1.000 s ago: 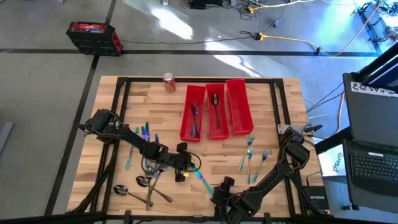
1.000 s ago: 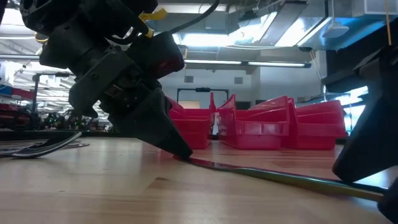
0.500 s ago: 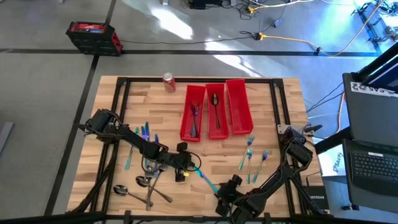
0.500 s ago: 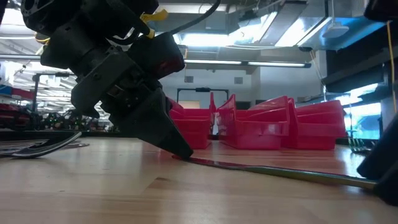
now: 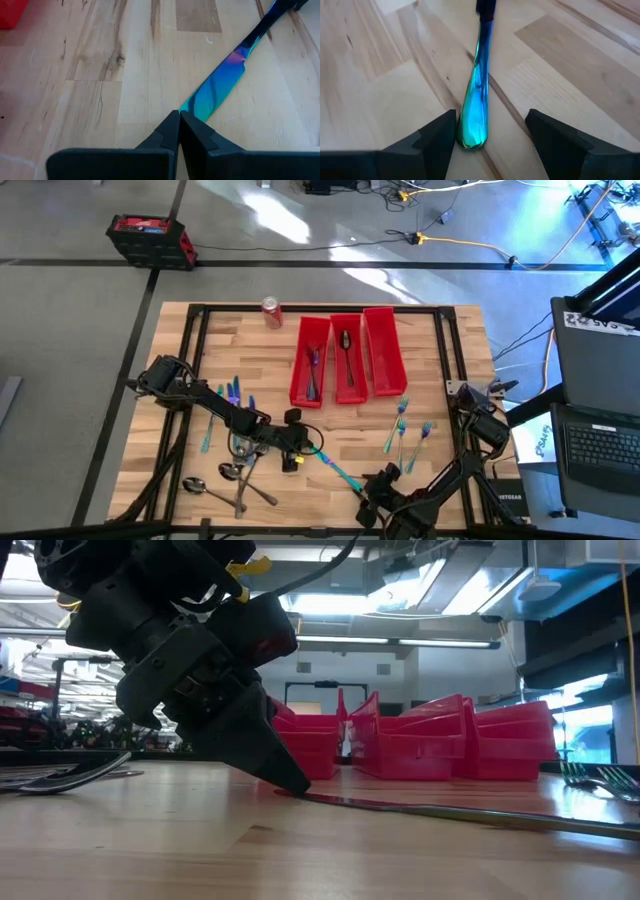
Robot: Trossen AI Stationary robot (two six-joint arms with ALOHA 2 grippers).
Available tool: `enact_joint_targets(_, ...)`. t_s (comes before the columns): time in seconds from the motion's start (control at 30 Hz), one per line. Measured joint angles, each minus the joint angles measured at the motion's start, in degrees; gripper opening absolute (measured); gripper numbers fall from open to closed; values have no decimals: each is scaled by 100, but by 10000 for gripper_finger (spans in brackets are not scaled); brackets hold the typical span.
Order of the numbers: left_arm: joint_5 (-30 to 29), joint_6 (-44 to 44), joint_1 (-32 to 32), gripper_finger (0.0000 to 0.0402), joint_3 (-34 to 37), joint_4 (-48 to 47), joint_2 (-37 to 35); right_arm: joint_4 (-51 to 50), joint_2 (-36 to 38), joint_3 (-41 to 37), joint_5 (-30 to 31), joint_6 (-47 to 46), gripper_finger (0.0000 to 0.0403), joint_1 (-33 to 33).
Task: Sort silverware
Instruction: Put the purple table knife into the right red bin
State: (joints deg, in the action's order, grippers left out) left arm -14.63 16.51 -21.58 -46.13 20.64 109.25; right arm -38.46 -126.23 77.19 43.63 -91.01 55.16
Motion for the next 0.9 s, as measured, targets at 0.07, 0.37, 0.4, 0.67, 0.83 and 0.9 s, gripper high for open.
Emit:
enact_joint_targets(0.07,0,0,0,0,0,0,0,60,-4,-10,92,-14,234,-7)
enact_joint_targets(0.37,0,2,0,0,0,0,0,222,-132,-17,677,-69,234,13)
enact_joint_targets(0.4,-3,2,0,0,0,-2,0,263,-164,-17,719,-69,234,15)
enact_joint_targets(0.67,-15,-9,0,0,0,17,0,512,-315,-7,897,-1,234,0)
enact_joint_targets(0.83,-17,-2,0,0,0,22,0,507,-323,-4,1037,106,234,7)
enact_joint_targets(0.9,-19,-2,0,0,0,22,0,510,-364,-2,1137,104,234,7)
